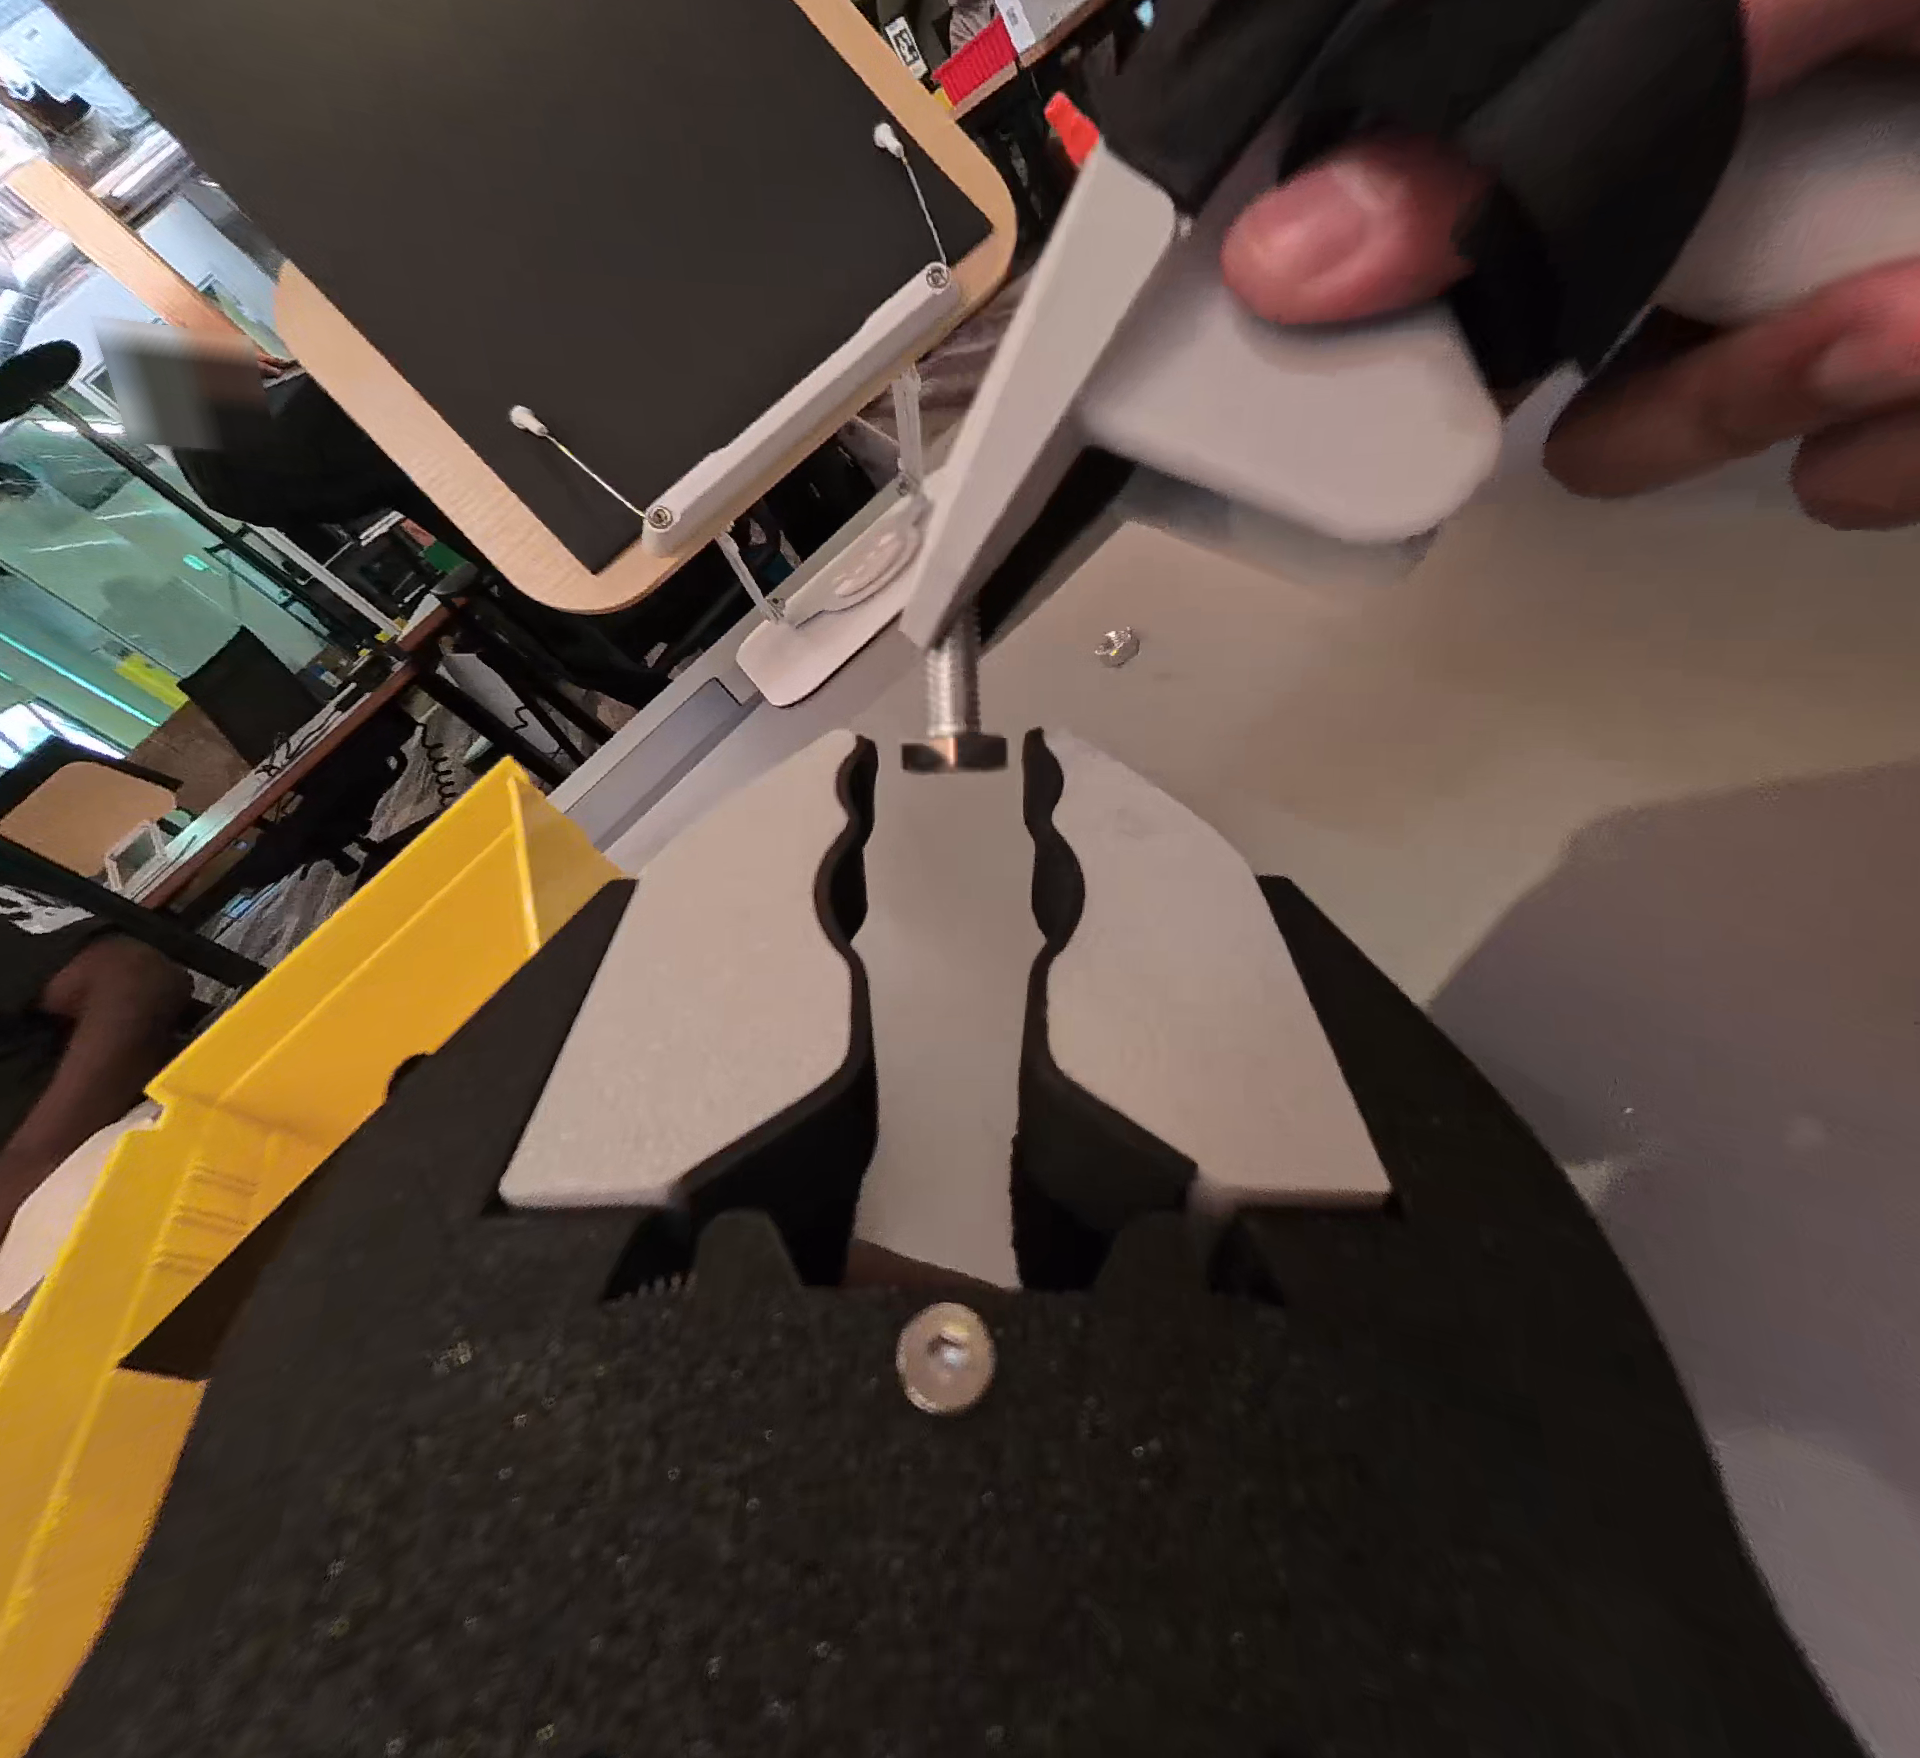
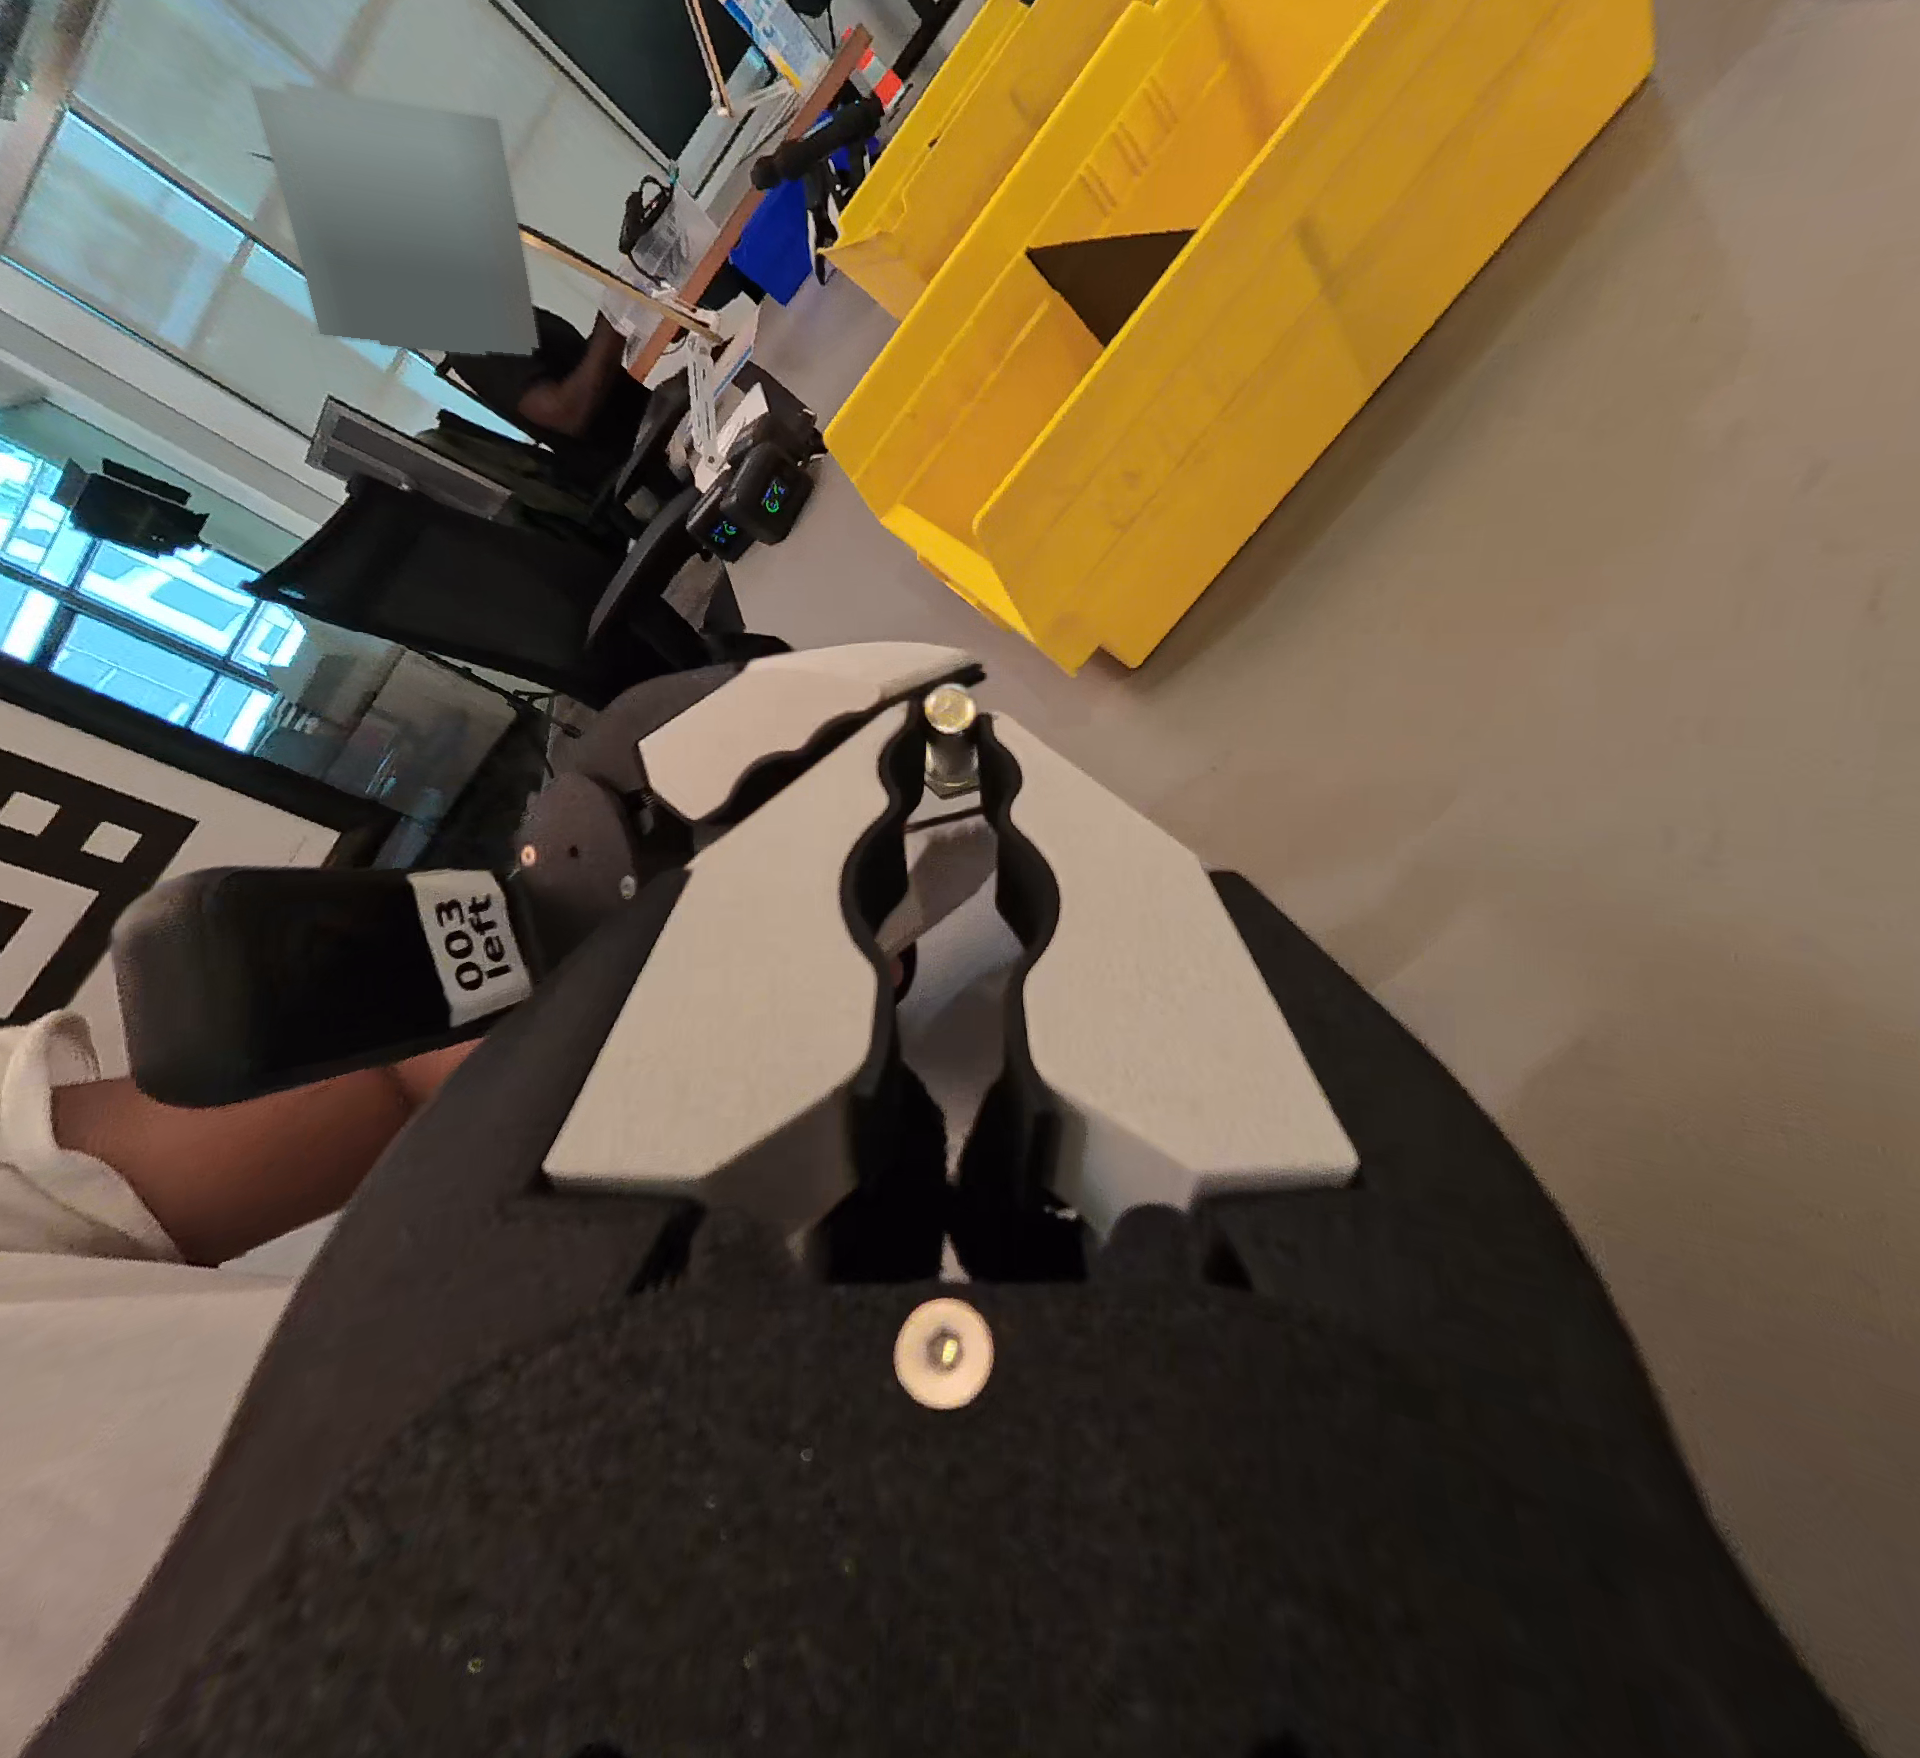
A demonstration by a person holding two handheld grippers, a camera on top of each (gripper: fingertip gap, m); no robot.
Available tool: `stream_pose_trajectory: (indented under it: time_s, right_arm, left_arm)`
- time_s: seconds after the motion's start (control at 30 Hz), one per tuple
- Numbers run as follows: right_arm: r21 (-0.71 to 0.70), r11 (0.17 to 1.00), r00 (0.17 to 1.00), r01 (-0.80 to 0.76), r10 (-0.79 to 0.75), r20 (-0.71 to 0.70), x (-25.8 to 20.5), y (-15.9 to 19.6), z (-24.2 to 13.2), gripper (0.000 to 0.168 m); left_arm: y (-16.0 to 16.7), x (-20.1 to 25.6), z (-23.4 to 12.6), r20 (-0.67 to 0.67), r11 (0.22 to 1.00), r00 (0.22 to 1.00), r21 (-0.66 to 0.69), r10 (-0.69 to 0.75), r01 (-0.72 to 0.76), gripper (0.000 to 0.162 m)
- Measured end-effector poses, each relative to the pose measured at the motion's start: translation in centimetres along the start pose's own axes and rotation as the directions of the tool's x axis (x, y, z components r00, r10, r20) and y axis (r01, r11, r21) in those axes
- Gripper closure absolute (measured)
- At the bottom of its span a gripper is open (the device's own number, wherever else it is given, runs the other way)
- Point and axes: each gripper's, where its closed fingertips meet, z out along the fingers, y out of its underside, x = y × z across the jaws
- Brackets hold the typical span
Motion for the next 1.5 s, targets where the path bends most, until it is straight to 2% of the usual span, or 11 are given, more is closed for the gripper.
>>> stream_pose_trajectory:
  time_s: [0.27,0.43,0.53,0.6,0.7,0.77,0.83,1.1,1.23,1.37,1.5]
  right_arm:
    - [0.030,0.995,0.995,-0.093,0.092,0.045,0.5,0.1,0.1,0.159]
    - [0.037,0.999,0.996,-0.013,0.010,0.087,-0.8,-0.4,-0.1,0.152]
    - [0.106,0.987,0.989,0.123,-0.131,0.070,-0.5,-2.9,-2.4,0.133]
    - [0.107,0.944,0.948,0.311,-0.300,-0.107,2.7,-4.9,-4.8,0.132]
    - [-0.194,0.837,0.709,0.511,-0.539,-0.456,12.3,-5.2,-8.5,0.132]
    - [-0.401,0.767,0.612,0.501,-0.641,-0.463,16.6,-3.9,-9.2,0.123]
    - [-0.466,0.741,0.587,0.484,-0.670,-0.456,18.3,-3.6,-8.3,0.124]
    - [-0.588,0.667,0.605,0.457,-0.718,-0.345,21.5,-2.5,-3.0,0.131]
    - [-0.610,0.634,0.619,0.475,-0.733,-0.280,22.3,-2.5,-2.4,0.137]
    - [-0.610,0.642,0.691,0.465,-0.694,-0.202,22.0,-2.0,-2.1,0.151]
    - [-0.638,0.624,0.711,0.451,-0.684,-0.165,21.6,-1.8,-2.6,0.141]
  left_arm:
    - [0.3,0.3,0.1,-0.039,1.000,0.999,-0.008,-0.013,0.013,0.144]
    - [-0.4,-0.1,-0.4,-0.112,0.985,0.979,0.021,-0.170,0.173,0.144]
    - [-0.5,-0.1,-0.8,-0.239,0.909,0.884,0.016,-0.401,0.417,0.144]
    - [-1.1,-0.2,-1.5,-0.350,0.810,0.763,0.018,-0.543,0.586,0.144]
    - [-2.0,0.1,-2.3,-0.464,0.717,0.636,0.004,-0.616,0.697,0.144]
    - [-2.1,0.6,-2.4,-0.480,0.721,0.629,-0.011,-0.612,0.693,0.144]
    - [-2.1,1.2,-2.5,-0.484,0.751,0.651,-0.018,-0.585,0.661,0.144]
    - [-1.6,2.6,-2.5,-0.507,0.777,0.649,-0.068,-0.567,0.625,0.144]
    - [-1.4,2.4,-2.8,-0.542,0.763,0.613,-0.083,-0.574,0.641,0.144]
    - [-1.2,1.9,-2.9,-0.578,0.733,0.559,-0.104,-0.594,0.672,0.144]
    - [-0.7,1.6,-2.8,-0.582,0.720,0.539,-0.122,-0.609,0.683,0.144]
